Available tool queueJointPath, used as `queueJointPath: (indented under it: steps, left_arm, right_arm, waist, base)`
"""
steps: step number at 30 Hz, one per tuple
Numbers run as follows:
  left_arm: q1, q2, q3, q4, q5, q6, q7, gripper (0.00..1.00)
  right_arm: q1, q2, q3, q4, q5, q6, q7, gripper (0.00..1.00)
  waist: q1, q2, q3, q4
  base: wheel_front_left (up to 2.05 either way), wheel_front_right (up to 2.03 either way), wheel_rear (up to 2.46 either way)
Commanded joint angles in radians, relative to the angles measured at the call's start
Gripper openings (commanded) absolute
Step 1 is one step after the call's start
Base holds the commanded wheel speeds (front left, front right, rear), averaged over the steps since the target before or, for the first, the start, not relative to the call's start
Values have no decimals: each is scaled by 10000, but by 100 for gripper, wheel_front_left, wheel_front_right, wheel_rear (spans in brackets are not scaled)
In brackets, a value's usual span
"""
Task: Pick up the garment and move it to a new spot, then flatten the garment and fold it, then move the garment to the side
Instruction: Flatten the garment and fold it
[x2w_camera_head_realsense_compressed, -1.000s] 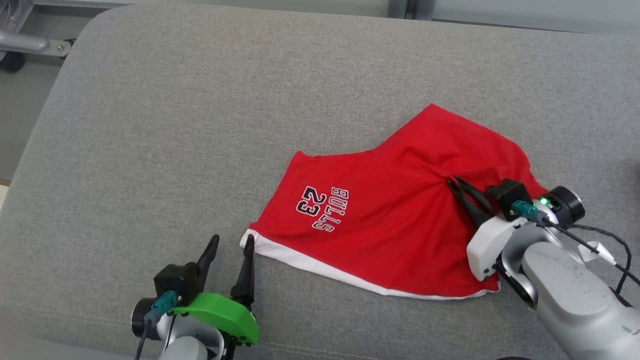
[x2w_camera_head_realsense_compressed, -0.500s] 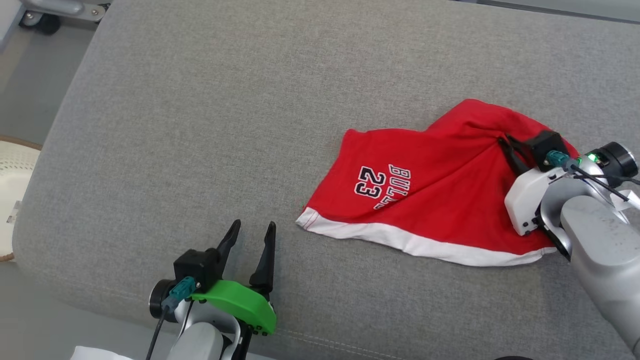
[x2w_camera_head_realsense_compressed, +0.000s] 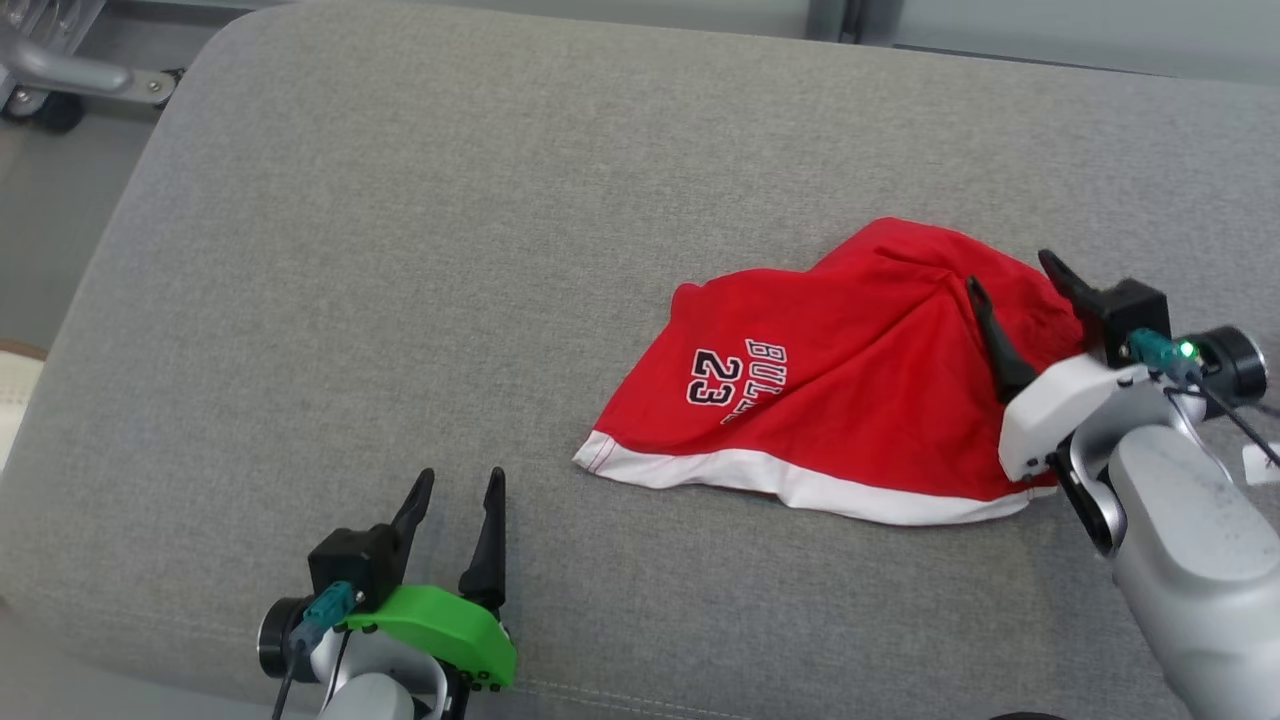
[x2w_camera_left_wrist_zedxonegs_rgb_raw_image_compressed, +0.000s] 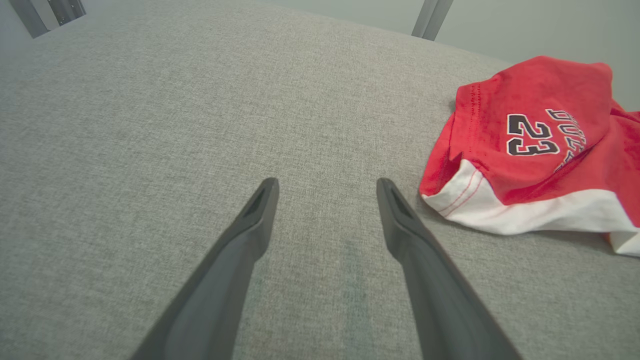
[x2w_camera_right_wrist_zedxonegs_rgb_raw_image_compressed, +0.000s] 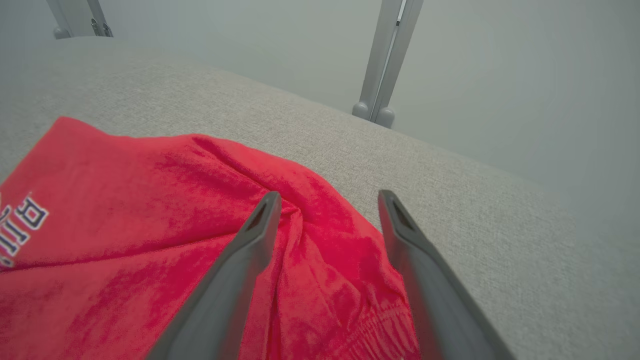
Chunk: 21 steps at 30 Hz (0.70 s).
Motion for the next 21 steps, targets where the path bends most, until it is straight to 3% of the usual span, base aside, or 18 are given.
queueJointPath:
  steps: [1,11,21]
  left_arm:
    - [136,37,101,-15,95,29,-23,100]
    - [1034,37,1275,-340,847,-25,-23,100]
    - [1901,38,2133,-780,1263,-41,-23,100]
  right_arm:
    - [483,42,-147,-170,34,-22,-35,100]
    - [3676,809,-1611,-2718,-148,-20,-36,100]
    - [5435,1492,-1607,-3594,-259,-20,-35,100]
  waist:
    - [0,0,-568,-617]
    - [0,0,-1541,-1825]
    - [0,0,-2167,-2399]
  base:
    - [0,0,0]
    - [0,0,0]
    - [0,0,0]
